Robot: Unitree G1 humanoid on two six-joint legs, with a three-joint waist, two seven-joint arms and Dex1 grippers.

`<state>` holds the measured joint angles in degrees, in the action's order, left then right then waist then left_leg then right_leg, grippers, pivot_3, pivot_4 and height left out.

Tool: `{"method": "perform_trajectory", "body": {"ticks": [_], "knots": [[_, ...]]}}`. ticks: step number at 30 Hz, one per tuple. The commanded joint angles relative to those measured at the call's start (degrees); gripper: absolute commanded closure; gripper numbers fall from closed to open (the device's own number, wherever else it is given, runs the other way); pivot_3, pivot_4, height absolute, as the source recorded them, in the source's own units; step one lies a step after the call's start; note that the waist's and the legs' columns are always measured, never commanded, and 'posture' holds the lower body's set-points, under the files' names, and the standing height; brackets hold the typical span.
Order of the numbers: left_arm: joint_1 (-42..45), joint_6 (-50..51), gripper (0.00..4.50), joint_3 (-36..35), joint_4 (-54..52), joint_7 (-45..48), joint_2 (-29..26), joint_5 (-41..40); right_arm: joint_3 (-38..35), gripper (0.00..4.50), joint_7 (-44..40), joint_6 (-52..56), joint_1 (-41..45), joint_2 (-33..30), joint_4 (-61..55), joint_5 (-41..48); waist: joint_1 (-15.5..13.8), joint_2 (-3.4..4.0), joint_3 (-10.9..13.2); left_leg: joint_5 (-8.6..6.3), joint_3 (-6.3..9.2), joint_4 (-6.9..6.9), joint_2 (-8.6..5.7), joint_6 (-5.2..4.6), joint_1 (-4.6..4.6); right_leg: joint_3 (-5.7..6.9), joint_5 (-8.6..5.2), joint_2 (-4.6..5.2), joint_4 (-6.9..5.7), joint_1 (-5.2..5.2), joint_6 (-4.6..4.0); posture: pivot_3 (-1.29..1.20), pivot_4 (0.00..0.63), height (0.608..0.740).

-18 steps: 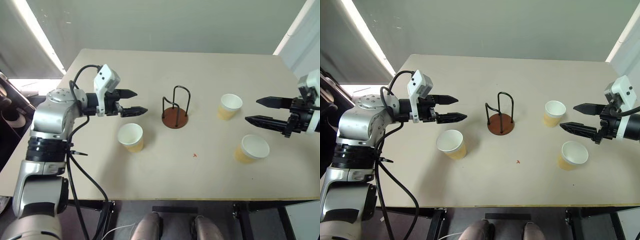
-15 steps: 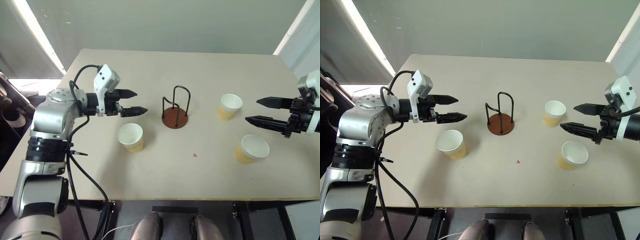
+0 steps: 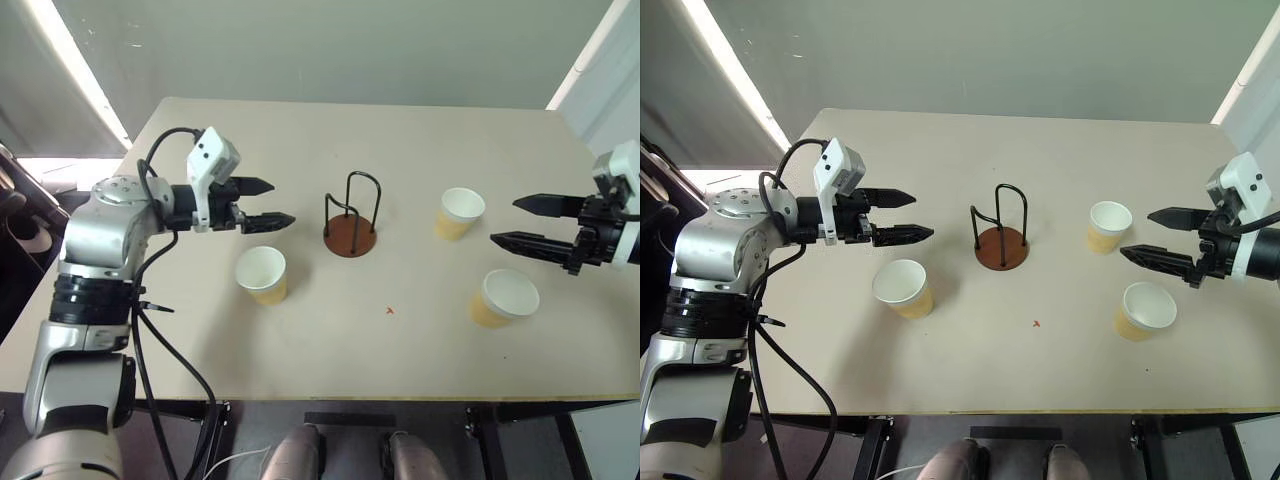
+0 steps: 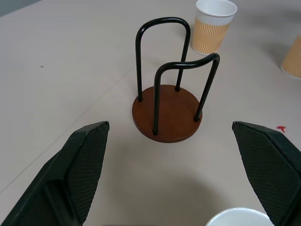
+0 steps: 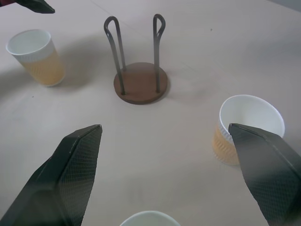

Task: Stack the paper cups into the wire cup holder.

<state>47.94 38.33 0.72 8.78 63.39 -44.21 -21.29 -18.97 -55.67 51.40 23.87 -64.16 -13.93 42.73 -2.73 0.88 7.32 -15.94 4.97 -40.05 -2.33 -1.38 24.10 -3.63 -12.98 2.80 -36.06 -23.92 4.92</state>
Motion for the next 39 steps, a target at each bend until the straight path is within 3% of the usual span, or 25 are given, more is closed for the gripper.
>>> {"method": "perform_trajectory", "body": {"ticks": [1, 14, 39], "knots": [[-1.0, 1.6, 0.02, -1.7, -4.7, -0.3, 0.2, -2.4, -0.8, 0.0, -0.8, -0.5, 1.7, -2.0, -0.9, -0.1, 0.0, 0.0, 0.0, 0.0, -0.01, 0.0, 0.0, 0.0, 0.0, 0.0, 0.0, 0.0, 0.0, 0.0, 0.0, 0.0, 0.15, 0.74], [-0.9, 3.2, 0.02, 3.9, -7.5, 2.3, 3.3, -3.4, -5.8, 0.0, 0.9, 1.8, -3.5, -1.9, -4.8, 1.4, 0.0, 0.0, 0.0, 0.0, 0.01, -0.01, 0.0, 0.0, -0.01, 0.01, 0.0, 0.01, -0.01, 0.04, 0.0, 0.0, 0.15, 0.74], [0.8, 2.9, 0.02, 8.9, -4.8, -8.7, 15.1, 2.1, -6.4, 0.0, 1.7, 1.3, -4.0, -2.0, -4.6, 1.2, -0.1, 0.0, 0.0, 0.0, 0.0, -0.04, -0.01, 0.0, -0.03, 0.02, 0.01, 0.02, -0.02, 0.08, 0.02, 0.0, 0.15, 0.74]]}}
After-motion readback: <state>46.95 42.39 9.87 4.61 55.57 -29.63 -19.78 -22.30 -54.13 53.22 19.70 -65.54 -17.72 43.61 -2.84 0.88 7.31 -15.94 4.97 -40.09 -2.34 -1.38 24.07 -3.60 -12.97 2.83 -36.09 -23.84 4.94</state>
